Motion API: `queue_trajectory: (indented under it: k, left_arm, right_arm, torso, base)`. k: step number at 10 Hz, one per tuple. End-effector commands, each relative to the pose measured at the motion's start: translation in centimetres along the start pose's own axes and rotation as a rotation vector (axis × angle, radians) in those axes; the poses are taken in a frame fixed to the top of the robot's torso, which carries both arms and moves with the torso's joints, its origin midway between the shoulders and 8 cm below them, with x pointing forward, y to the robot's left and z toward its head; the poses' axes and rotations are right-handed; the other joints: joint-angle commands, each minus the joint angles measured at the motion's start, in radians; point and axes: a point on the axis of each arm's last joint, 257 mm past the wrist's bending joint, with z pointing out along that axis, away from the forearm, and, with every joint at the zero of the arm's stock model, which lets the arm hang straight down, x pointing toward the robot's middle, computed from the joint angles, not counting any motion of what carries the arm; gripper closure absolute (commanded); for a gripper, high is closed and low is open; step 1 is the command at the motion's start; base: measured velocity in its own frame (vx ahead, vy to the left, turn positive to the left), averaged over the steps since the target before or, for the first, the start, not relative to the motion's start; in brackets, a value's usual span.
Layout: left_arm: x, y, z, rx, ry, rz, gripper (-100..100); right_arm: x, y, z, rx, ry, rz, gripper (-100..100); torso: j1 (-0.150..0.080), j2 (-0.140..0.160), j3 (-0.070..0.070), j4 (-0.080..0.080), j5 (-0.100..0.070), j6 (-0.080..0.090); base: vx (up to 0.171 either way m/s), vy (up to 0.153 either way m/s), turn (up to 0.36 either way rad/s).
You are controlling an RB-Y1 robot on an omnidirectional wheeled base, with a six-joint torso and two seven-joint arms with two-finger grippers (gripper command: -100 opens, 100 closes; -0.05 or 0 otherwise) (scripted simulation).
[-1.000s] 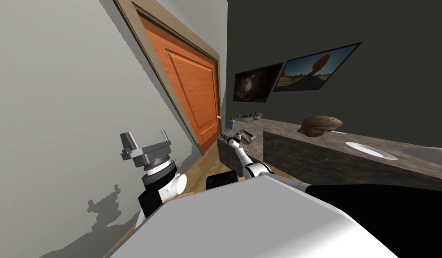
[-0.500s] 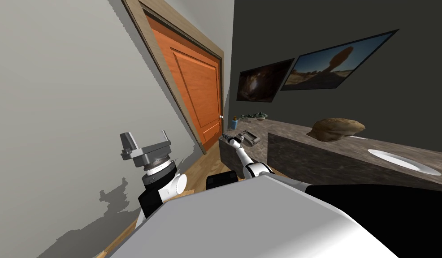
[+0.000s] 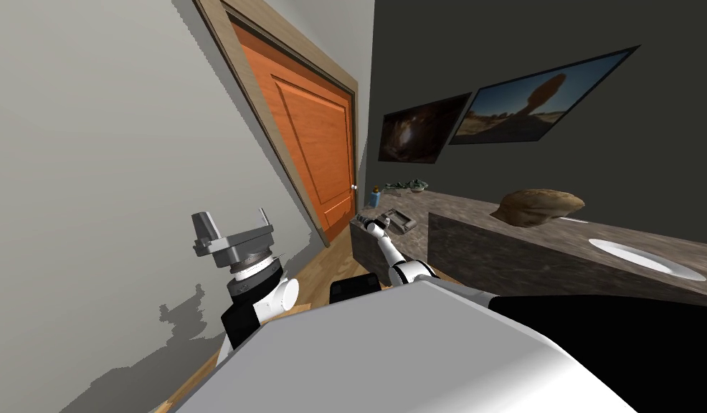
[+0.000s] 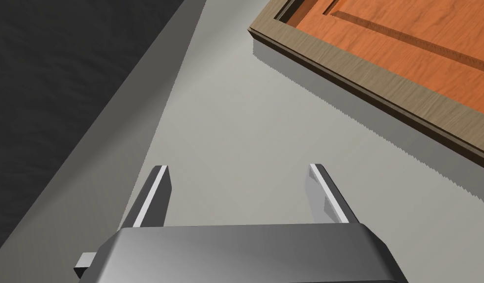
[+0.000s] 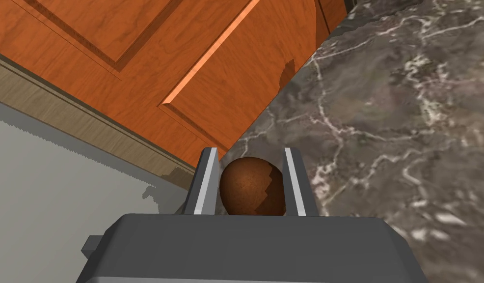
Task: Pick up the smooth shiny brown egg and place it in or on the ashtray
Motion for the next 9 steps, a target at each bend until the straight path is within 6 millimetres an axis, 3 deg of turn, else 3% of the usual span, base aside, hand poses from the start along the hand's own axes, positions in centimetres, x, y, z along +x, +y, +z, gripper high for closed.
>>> queue_trajectory:
  k: [1,2,4,5,6,8,9]
  left_arm:
    - [0.0,0.0,0.0,0.000,0.000,0.000,0]
    - [0.0,0.0,0.0,0.000,0.000,0.000,0]
    - [0.0,0.0,0.0,0.000,0.000,0.000,0]
    - [0.0,0.0,0.0,0.000,0.000,0.000,0]
    - [0.0,0.0,0.0,0.000,0.000,0.000,0]
    - [0.0,0.0,0.0,0.000,0.000,0.000,0]
    - [0.0,0.0,0.0,0.000,0.000,0.000,0]
  right_arm:
    - [0.0,0.0,0.0,0.000,0.000,0.000,0]
    - [-0.5,-1.0,0.1,0.018,-0.012,-0.006,100]
    - [-0.4,-1.6,0.2,0.028,-0.013,-0.009,100]
    - [-0.5,-1.6,0.2,0.029,-0.014,-0.010,0]
    - [2.8,-0.4,0.3,0.019,0.033,-0.039,100]
    - [2.8,-0.4,0.3,0.019,0.033,-0.039,100]
    - [4.8,0.6,0.2,0.010,0.061,-0.057,100]
  torso:
    - [0.000,0.000,0.000,0.000,0.000,0.000]
    - [0.000,0.000,0.000,0.000,0.000,0.000]
    - [-0.001,0.004,0.001,-0.001,0.000,0.004]
    - [-0.002,0.004,0.001,-0.001,0.000,0.003]
    - [-0.002,0.003,0.001,-0.001,0.000,0.003]
    - [-0.004,0.005,0.002,0.000,0.000,0.004]
    - [-0.003,0.004,0.001,-0.001,0.000,0.003]
  base:
    - [0.000,0.000,0.000]
    - [-0.012,0.009,-0.265]
    - [-0.022,0.021,-0.147]
    - [0.000,0.000,0.000]
    - [-0.029,0.008,0.018]
    - [-0.020,0.001,-0.013]
    - [-0.026,0.000,0.019]
